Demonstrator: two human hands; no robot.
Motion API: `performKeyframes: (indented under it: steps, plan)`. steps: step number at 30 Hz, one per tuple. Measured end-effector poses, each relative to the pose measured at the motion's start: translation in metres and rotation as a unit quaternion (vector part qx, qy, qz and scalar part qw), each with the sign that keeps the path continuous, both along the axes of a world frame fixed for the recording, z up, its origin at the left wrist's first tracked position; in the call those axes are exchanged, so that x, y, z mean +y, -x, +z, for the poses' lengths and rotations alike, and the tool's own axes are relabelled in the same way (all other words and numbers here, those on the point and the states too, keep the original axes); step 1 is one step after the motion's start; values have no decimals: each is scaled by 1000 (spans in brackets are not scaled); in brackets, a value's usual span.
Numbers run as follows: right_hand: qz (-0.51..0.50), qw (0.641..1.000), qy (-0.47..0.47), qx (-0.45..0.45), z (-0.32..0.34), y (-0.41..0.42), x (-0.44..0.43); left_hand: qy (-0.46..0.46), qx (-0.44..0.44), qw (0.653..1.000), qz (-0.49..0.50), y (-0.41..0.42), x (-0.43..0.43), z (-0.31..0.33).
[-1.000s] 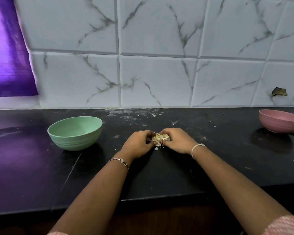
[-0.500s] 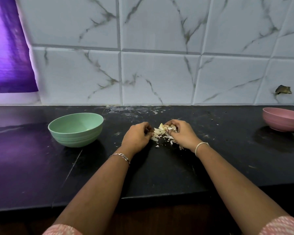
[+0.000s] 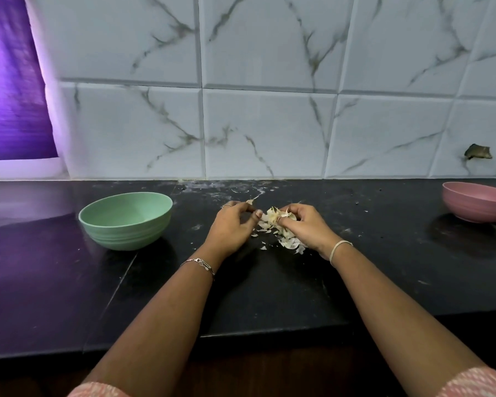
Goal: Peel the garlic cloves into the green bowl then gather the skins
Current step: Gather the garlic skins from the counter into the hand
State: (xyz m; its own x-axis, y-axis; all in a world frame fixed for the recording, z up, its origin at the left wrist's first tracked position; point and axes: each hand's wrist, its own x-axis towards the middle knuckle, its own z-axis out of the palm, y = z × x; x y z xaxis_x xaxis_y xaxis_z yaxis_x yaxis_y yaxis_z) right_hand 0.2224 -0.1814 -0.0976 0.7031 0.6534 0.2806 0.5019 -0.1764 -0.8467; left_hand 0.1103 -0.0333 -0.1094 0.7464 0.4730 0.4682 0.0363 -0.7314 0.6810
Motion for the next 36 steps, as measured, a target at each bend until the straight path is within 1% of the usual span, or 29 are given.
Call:
performKeyframes:
  steps: [2, 3, 5, 8, 10, 15, 19, 21, 24, 28, 30, 36]
  plan:
    - [13, 1000, -10, 7, 0, 0, 0, 39, 6, 998, -46, 0, -5, 3]
    - [20, 1000, -12, 8, 0, 0, 0, 41, 15, 998, -53, -1, -7, 3]
    - [32, 999, -12, 10, 0, 0, -1, 40, 13, 998, -46, -2, -8, 4]
    - [37, 999, -23, 24, 1, 2, -1, 63, -18, 997, -38, -4, -6, 4]
    - [39, 998, -28, 26, 1, 3, -1, 75, -15, 996, -45, -4, -5, 4]
    - [32, 999, -24, 14, 2, 4, -1, 61, 10, 997, -41, -6, -3, 2]
    - [17, 999, -32, 21, 3, 3, -2, 19, 23, 1000, -9, -5, 0, 0]
    - [11, 1000, -22, -4, 1, 2, -3, -1, 36, 999, 5, -4, 0, -1]
    - [-1, 998, -19, -58, -1, 1, -3, -1, 40, 999, 8, 0, 0, 0]
    - [-68, 986, -9, -153, 0, 2, -6, 12, 33, 999, 20, 8, -1, 1]
    - [-84, 978, 2, -191, 0, 3, -8, 3, 35, 999, 35, 11, -2, 2]
    - [-55, 970, 17, -236, -2, 9, -7, -11, 35, 997, 63, 13, -3, 2]
